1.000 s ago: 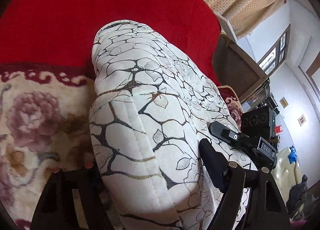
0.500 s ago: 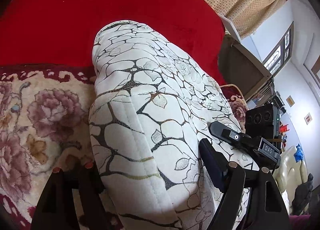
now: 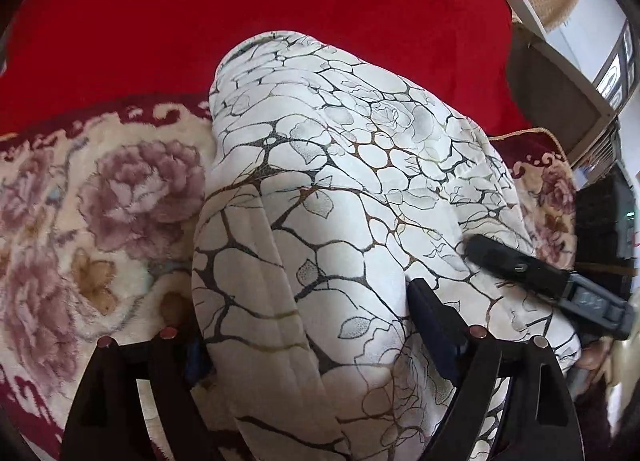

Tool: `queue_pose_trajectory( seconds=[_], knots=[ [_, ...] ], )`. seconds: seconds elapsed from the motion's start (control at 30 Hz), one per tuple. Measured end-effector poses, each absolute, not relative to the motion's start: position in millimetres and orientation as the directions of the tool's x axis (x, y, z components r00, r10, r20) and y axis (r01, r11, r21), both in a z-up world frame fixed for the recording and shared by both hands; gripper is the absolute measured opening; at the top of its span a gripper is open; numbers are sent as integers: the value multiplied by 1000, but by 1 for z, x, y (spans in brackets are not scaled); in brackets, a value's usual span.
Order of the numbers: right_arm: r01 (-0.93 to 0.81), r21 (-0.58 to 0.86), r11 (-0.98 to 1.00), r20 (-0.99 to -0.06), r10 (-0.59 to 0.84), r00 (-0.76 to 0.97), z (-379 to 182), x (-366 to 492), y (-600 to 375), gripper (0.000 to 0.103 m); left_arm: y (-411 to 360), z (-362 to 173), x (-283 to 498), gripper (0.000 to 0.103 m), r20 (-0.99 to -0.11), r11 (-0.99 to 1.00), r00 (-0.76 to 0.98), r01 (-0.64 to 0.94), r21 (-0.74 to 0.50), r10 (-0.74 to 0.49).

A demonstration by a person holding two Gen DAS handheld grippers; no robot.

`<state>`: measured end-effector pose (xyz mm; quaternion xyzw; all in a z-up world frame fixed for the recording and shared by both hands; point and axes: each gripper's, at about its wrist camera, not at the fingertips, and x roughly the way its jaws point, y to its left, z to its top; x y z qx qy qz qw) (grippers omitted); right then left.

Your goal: Fold large clothes

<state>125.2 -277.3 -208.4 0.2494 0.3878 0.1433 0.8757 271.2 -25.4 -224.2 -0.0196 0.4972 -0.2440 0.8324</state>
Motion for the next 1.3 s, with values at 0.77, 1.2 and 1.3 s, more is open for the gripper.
queue_pose_trajectory(
  seconds=[0.77,1.2,1.3],
  knots=[
    [-59,159,985,-689,154,708,-181,50,-236,30,-36,-204,224,92,-786,931,553,358,-75,-276],
    [-105,158,982,-671,185,718,-106,102,-237,33,-47,-173,197,92,-716,929,672,358,94,-187],
    [-72,140,988,-689,149,709,-100,140,-234,33,-50,-174,197,92,-713,924,676,367,105,-187]
  ],
)
